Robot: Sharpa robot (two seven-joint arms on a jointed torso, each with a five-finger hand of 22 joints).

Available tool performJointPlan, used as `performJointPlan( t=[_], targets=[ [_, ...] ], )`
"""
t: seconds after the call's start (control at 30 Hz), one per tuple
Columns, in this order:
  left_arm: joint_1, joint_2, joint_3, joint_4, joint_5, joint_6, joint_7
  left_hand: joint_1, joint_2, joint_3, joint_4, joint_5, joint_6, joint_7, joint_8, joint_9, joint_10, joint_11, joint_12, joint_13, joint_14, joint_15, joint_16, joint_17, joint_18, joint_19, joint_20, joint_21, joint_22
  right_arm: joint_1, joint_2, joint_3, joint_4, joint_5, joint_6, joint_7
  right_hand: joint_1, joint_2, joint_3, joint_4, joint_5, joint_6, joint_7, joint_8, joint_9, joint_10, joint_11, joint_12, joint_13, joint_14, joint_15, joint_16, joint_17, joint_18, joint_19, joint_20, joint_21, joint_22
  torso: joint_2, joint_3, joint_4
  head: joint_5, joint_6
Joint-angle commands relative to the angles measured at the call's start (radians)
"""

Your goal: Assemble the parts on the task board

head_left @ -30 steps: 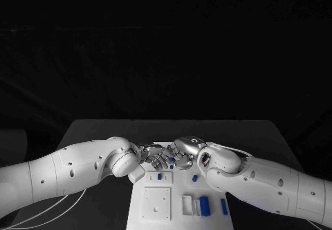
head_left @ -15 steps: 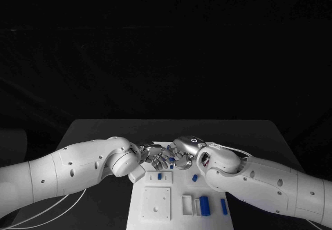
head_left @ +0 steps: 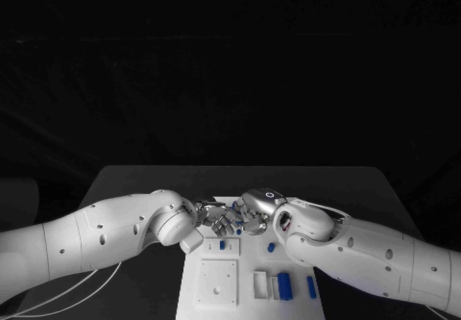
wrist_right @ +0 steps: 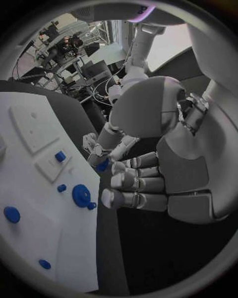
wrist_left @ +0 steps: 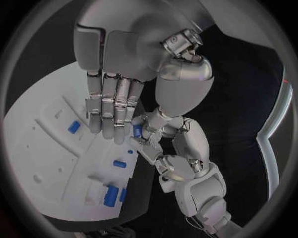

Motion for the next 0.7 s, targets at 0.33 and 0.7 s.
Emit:
performJointPlan(
  t=[0.33,0.7],
  targets=[
    [0.001,0.011,0.002,-0.008,0.031,-0.027,0.02,0.024,0.017,-0.008,-0.001,0.0,0.017,-0.004,0.012,-0.002,0.019,-0.007,0.007,-0.006,0.016,-0.006,0.011,-0.002,0.004,0.012,-0.027,0.004,0.001,-0.001,0.005,-0.001,0.008,-0.016,0.03,-0.008,0.0,0.001,0.008,0.001,-0.005,0.037,0.03,0.026,0.025,0.006,0.0,-0.001,-0.001,0.001,-0.005,0.003,-0.001,0.045,0.007,-0.001,0.005,0.013,0.0,-0.0001,-0.0009,0.001,0.001],
    [0.001,0.011,0.002,-0.012,0.079,-0.068,0.029,0.111,0.054,0.0,-0.004,0.02,0.041,-0.016,0.03,-0.005,0.057,-0.018,-0.004,-0.026,0.044,-0.018,0.017,-0.007,-0.002,0.018,-0.037,0.001,0.003,-0.001,0.01,-0.001,0.008,-0.016,0.034,-0.019,-0.001,0.0,0.009,0.003,-0.005,0.037,0.03,0.026,0.025,0.007,0.0,-0.001,-0.001,0.001,-0.005,0.003,-0.001,0.045,0.008,-0.001,0.005,0.013,0.0,-0.0002,0.0005,0.001,-0.001]
  ],
)
